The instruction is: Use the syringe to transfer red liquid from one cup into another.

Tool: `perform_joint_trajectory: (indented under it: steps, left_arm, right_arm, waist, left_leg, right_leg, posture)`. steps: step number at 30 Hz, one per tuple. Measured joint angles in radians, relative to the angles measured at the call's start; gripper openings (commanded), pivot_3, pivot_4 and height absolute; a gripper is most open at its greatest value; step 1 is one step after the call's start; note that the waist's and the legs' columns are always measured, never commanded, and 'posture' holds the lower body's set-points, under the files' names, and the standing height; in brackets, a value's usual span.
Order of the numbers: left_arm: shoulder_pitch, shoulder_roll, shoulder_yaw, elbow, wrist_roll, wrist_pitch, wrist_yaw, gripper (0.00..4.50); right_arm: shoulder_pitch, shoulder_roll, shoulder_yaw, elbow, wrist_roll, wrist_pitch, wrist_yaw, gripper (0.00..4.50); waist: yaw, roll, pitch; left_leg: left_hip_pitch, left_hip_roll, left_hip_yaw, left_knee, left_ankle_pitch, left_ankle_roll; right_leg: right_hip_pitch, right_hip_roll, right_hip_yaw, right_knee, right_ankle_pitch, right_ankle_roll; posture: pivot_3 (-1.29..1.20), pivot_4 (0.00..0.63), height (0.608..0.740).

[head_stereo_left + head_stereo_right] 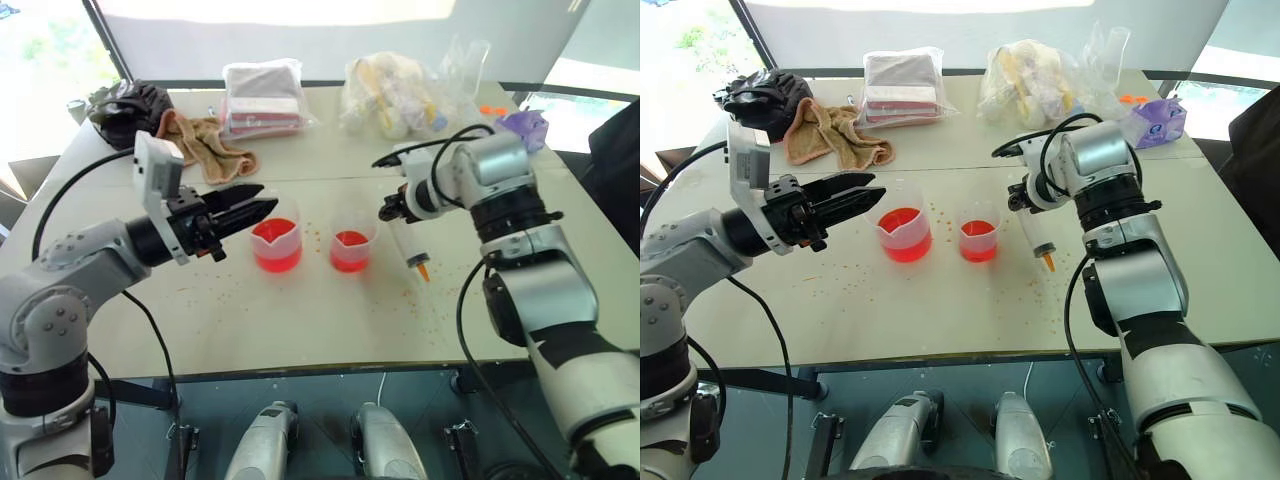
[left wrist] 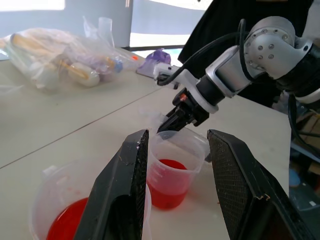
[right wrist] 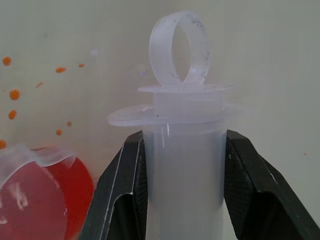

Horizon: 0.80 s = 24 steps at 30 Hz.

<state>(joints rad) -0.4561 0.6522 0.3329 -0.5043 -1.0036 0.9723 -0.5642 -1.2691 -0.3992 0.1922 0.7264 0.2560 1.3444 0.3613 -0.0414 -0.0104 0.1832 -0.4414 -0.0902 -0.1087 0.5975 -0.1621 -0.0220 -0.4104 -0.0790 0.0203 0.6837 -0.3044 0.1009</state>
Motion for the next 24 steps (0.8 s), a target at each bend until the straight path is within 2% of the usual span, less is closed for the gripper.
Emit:
perform_joint_trajectory:
  steps: [4, 9, 13, 18, 24]
  left_arm:
    - [0.000, 0.008, 0.000, -0.009, -0.028, 0.000, 0.024, 1.98]
    - [0.000, 0.022, -0.001, -0.009, -0.064, 0.000, 0.038, 1.98]
    - [0.008, 0.061, 0.001, -0.009, -0.087, 0.001, 0.034, 1.98]
    - [0.050, 0.145, 0.035, -0.003, -0.105, 0.002, 0.001, 1.98]
    - [0.109, 0.246, 0.101, 0.024, -0.121, 0.003, -0.057, 1.98]
  right_arm:
    - [0.006, 0.008, -0.002, 0.046, -0.039, -0.021, -0.001, 4.43]
    - [0.008, 0.008, -0.013, 0.040, -0.061, -0.034, 0.003, 4.43]
    - [0.028, -0.028, -0.011, -0.061, -0.070, -0.071, 0.039, 4.43]
    - [0.035, -0.145, -0.015, -0.219, -0.065, -0.092, 0.128, 4.43]
    - [0.123, -0.348, -0.038, -0.519, 0.023, -0.172, 0.379, 4.43]
  waist:
    - [-0.001, 0.000, 0.000]
    - [-0.003, 0.000, 0.000]
    - [-0.002, 0.000, 0.000]
    - [0.000, 0.000, 0.000]
    - [-0.001, 0.000, 0.000]
  left_leg:
    - [0.000, 0.000, 0.000, 0.000, 0.000, 0.000]
    - [0.000, 0.000, 0.000, 0.000, 0.000, 0.000]
    - [0.000, 0.000, 0.000, 0.000, 0.000, 0.000]
    - [0.000, 0.000, 0.000, 0.000, 0.000, 0.000]
    - [0.000, 0.000, 0.000, -0.001, -0.001, 0.001]
  right_leg:
    - [0.000, 0.000, 0.000, 0.000, 0.000, 0.000]
    - [0.000, 0.000, 0.000, 0.000, 0.000, 0.000]
    - [0.000, 0.000, 0.000, 0.000, 0.000, 0.000]
    - [0.000, 0.000, 0.000, -0.001, 0.000, 0.000]
    - [0.000, -0.001, 0.000, -0.003, 0.000, 0.000]
  posture:
    - [0.00, 0.150, 0.736]
    - [0.00, 0.150, 0.736]
    - [0.00, 0.150, 0.736]
    - [0.00, 0.150, 0.736]
    - [0.00, 0.150, 0.736]
